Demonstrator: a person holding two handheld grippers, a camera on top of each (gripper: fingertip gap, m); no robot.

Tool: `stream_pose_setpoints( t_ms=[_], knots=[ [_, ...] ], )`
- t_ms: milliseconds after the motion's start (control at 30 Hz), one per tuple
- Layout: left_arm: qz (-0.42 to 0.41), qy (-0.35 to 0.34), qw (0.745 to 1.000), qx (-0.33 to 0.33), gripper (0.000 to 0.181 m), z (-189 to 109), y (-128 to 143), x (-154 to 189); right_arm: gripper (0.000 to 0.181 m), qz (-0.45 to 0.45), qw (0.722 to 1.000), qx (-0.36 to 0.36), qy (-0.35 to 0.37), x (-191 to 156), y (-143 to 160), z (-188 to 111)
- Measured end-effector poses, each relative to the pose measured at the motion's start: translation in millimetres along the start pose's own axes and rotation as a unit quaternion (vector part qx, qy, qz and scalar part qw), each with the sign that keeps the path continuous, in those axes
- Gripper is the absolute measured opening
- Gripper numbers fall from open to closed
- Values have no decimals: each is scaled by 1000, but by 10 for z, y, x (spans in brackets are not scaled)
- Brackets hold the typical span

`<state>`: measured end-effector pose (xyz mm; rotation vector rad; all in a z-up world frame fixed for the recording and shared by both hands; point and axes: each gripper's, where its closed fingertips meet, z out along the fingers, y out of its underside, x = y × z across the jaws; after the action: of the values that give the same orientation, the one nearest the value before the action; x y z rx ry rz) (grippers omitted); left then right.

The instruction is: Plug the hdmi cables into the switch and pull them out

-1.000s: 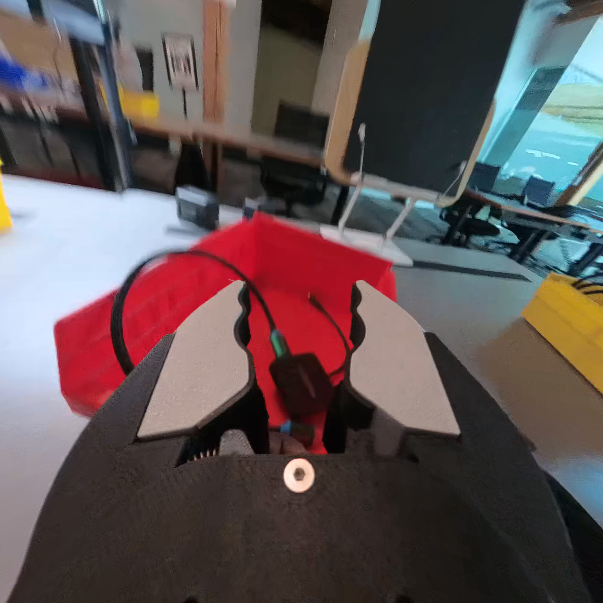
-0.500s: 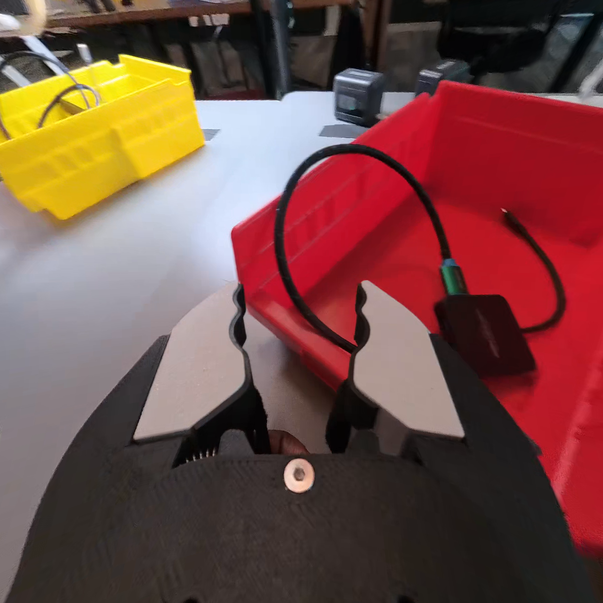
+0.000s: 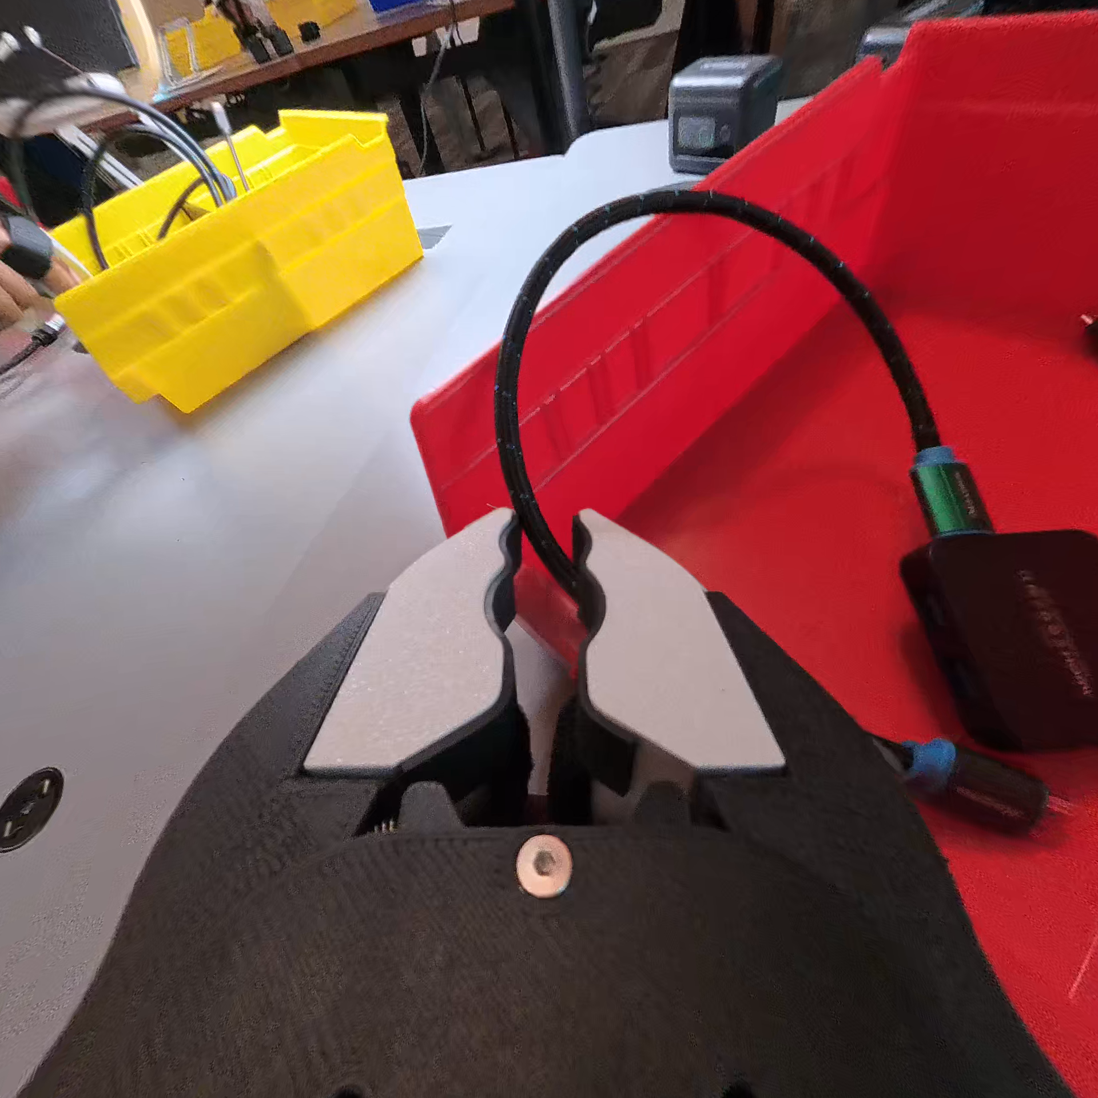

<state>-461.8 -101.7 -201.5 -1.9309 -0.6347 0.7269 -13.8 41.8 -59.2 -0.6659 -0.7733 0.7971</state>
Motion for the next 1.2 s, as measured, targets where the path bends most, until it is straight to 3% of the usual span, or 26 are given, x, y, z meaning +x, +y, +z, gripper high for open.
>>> stream_pose_setpoints(
  t_ms=[200, 333, 500, 767, 867, 967, 1033, 1100, 1167, 1200],
  knots=[
    [-64, 60, 982, 165, 7, -359, -554, 58, 71, -9, 1000, -4, -2, -12, 10, 0],
    [-97, 137, 935, 312, 5, -883, -1071, 211, 71, -18, 1000, -10, -4, -26, 34, 2],
    [-102, 174, 869, 452, 5, -1596, -1533, 389, 71, -11, 1000, -10, -7, -31, 33, 0],
    [-164, 178, 757, 607, 5, -2518, -1792, 325, 71, -8, 999, -25, -20, -74, 90, 6],
    [-175, 195, 728, 633, 4, -2744, -1820, 328, 72, -5, 999, -32, -41, -148, 121, 11],
    [-184, 243, 704, 642, 5, -2912, -1860, 437, 71, 22, 993, -40, -107, -361, 153, 0],
    [-183, 279, 693, 639, 7, -2982, -1890, 573, 63, 92, 972, -36, -212, -679, 105, -77],
    [-176, 319, 684, 632, 5, -3042, -1919, 759, 57, 203, 922, -38, -328, -997, -7, -229],
    [-167, 355, 680, 619, 7, -3082, -1942, 982, 58, 277, 876, -51, -393, -1146, -98, -335],
    [-161, 372, 679, 612, 7, -3105, -1950, 1105, 58, 291, 866, -46, -405, -1163, -142, -358]
  ],
)
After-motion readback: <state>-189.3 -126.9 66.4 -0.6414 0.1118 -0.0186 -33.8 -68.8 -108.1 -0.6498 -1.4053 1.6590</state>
